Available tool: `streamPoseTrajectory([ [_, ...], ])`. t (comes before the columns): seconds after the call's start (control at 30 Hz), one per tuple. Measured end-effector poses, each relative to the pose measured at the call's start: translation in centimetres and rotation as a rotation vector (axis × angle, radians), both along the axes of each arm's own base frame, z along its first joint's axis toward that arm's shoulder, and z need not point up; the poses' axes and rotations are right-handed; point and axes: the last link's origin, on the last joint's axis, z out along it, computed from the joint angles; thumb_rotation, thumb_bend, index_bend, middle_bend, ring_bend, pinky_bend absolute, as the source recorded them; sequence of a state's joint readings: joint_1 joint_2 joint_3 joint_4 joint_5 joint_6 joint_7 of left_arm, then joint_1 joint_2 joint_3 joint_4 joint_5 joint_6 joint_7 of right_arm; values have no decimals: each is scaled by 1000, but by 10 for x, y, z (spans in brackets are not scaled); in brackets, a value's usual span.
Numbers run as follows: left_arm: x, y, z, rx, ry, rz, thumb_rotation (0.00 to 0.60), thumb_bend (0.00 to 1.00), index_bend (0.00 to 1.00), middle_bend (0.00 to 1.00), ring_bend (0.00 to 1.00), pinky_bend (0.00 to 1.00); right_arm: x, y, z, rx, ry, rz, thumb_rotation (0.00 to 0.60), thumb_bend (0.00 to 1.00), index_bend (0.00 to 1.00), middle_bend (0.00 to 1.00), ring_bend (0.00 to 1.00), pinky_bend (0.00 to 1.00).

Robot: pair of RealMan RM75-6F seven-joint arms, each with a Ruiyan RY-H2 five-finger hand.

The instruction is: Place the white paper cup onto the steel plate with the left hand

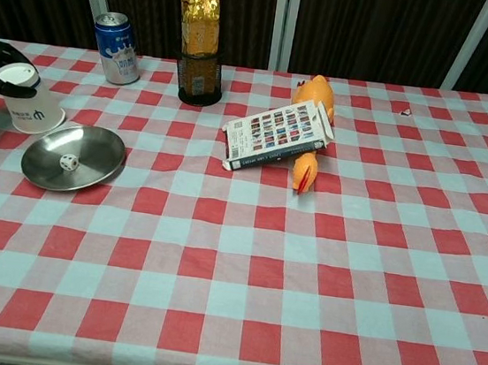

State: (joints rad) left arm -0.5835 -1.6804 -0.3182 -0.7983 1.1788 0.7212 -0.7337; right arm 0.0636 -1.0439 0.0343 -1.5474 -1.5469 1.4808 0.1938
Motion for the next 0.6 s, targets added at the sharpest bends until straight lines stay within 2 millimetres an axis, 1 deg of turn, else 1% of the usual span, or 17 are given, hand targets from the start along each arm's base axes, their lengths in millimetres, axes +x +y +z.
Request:
streamPoseTrajectory([
  [0.1, 6, -2, 2, -1, 1, -33, 600, 256, 469, 347, 216, 272, 0, -1, 0, 2, 1, 3, 600, 268, 146, 198, 0, 71],
  [0.3, 31, -8, 9, -14, 19, -154, 600, 255, 476, 366, 217, 271, 1, -1, -1, 5, 0, 8, 600, 268, 146, 198, 0, 71],
  [0.47, 56, -20, 10, -62, 34, -264, 600, 256, 477, 366, 216, 270, 0, 0, -1, 3, 0, 3, 600, 268, 146, 199, 0, 71],
  [0.6, 72, -36, 5, -142, 65, -338, 600, 258, 476, 366, 216, 256, -1, 1, -1, 5, -3, -2, 600, 268, 146, 199, 0, 71],
])
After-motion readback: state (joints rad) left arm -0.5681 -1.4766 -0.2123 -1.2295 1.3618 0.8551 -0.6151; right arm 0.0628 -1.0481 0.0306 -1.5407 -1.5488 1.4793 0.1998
